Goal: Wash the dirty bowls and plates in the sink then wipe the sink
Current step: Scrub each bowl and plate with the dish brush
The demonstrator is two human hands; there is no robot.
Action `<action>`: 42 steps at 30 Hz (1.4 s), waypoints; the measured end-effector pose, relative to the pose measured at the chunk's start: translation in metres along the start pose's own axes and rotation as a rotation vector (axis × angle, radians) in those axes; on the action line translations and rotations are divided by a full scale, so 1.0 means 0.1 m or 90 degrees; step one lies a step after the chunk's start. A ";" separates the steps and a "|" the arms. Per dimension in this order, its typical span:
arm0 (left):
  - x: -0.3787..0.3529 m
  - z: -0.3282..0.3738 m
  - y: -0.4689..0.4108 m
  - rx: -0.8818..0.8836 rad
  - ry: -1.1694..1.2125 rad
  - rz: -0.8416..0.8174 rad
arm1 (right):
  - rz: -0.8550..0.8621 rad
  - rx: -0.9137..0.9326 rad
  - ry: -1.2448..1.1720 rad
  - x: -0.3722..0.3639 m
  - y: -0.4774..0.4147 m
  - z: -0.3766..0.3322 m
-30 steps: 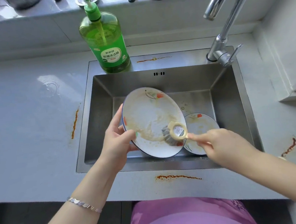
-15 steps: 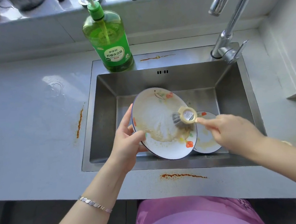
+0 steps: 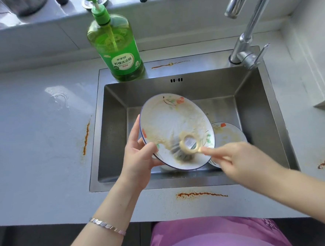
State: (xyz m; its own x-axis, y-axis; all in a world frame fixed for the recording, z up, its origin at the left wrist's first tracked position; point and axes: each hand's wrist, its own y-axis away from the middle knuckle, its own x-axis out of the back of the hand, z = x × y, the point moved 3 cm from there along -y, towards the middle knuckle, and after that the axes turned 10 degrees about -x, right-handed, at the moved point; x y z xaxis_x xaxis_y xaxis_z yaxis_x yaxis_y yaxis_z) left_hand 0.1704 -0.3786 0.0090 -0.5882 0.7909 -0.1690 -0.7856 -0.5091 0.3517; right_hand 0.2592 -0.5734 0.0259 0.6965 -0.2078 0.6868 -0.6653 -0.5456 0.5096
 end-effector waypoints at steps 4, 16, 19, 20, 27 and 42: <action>0.03 0.00 0.01 0.001 0.014 0.005 | 0.038 -0.031 -0.035 0.05 -0.10 0.02; 0.09 0.07 0.01 -0.017 0.023 0.046 | -0.038 0.081 -0.101 -0.05 0.04 -0.23; 0.15 0.09 0.02 -0.039 -0.030 0.049 | -0.063 0.042 -0.028 0.01 0.07 -0.01; 0.13 0.08 0.02 -0.040 -0.045 0.046 | -0.047 0.034 -0.006 0.01 0.02 0.01; 0.10 0.09 0.01 -0.022 -0.033 0.057 | -0.115 0.055 -0.152 -0.06 0.03 -0.20; 0.19 0.10 0.08 0.018 -0.068 0.031 | -0.163 -0.007 -0.037 0.20 -0.12 0.29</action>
State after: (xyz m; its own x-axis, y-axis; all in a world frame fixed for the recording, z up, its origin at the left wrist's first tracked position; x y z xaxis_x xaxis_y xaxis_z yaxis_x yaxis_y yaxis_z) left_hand 0.1551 -0.3641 0.0174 -0.6010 0.7975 -0.0531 -0.7499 -0.5396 0.3828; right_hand 0.2886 -0.5945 0.0190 0.8562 -0.1103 0.5047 -0.4684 -0.5779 0.6683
